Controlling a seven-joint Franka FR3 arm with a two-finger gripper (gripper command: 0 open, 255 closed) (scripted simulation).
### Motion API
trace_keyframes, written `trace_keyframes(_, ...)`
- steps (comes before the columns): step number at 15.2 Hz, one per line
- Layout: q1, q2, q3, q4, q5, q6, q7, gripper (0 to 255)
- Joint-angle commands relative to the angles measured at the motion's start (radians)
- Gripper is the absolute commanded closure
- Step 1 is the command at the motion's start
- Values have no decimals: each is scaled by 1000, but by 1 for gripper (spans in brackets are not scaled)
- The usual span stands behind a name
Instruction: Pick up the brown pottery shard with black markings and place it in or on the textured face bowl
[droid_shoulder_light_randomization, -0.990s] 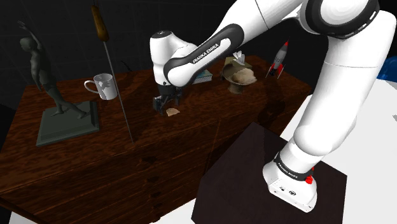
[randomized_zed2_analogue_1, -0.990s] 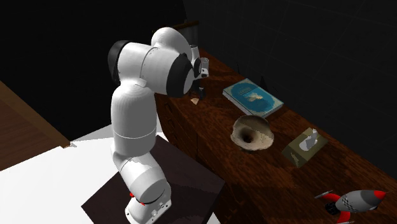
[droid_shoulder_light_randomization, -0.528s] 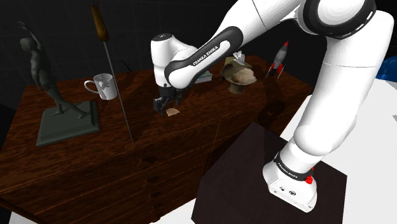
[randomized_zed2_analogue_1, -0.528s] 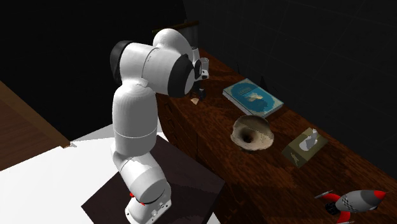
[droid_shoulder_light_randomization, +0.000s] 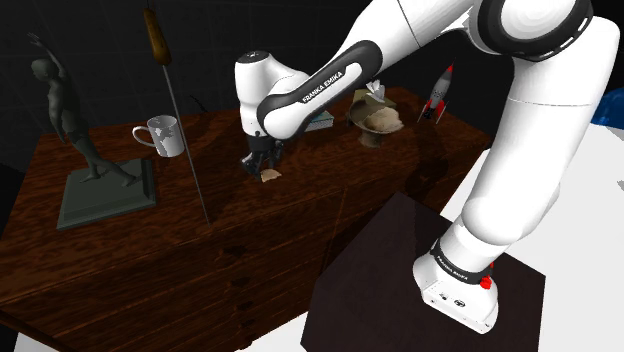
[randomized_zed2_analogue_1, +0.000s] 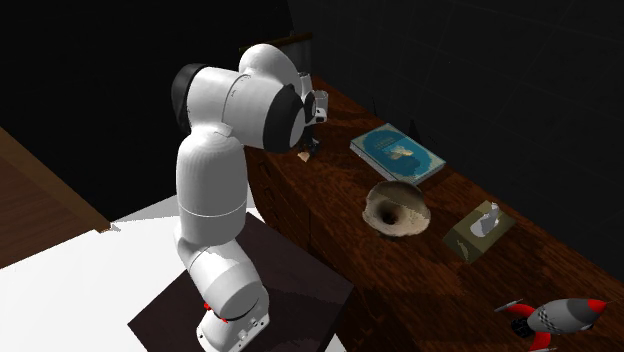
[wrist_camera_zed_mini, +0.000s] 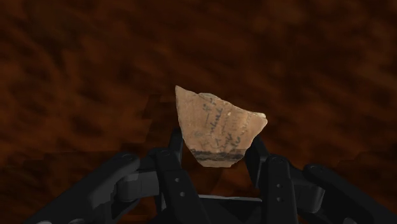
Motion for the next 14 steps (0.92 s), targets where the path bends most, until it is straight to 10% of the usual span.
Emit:
trace_keyframes(1, -5, 7, -9, -3, -4, -1, 0, 255)
trace_keyframes(14, -29, -96, 23, 36, 83, -121, -62, 255)
